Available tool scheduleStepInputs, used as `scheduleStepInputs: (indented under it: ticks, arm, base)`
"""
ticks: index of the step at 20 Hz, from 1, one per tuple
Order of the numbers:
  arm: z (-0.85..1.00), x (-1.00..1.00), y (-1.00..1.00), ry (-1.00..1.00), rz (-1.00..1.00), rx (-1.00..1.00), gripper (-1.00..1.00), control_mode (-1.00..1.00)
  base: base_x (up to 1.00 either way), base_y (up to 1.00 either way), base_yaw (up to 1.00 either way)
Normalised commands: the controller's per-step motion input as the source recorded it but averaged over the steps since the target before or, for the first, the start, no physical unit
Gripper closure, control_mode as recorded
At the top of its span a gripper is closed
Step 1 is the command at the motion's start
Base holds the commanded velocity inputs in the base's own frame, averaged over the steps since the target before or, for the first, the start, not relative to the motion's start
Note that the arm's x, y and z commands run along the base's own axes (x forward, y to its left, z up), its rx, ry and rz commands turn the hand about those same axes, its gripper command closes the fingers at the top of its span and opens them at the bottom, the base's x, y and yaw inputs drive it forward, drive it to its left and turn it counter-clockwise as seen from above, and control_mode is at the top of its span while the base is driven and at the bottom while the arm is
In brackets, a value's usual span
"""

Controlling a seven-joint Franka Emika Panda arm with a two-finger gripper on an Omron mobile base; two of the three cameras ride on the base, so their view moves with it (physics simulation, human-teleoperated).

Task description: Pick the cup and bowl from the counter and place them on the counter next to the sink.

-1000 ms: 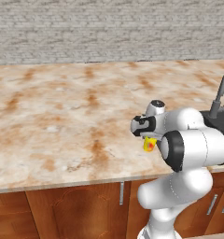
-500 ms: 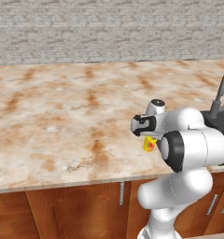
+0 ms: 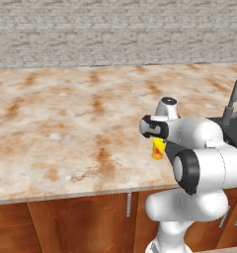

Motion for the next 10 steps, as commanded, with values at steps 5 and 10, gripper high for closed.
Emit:
scheduleStepInputs:
  ticks: [5, 10]
  arm:
    - [0.47, -0.22, 0.02, 0.00, 0.00, -0.01, -1.00, -1.00]
    - [0.43, -0.60, 0.00, 0.01, 0.08, 0.00, -1.00, -1.00]
  base:
    - [0.00, 0.00, 0.00]
    - [0.00, 0.00, 0.00]
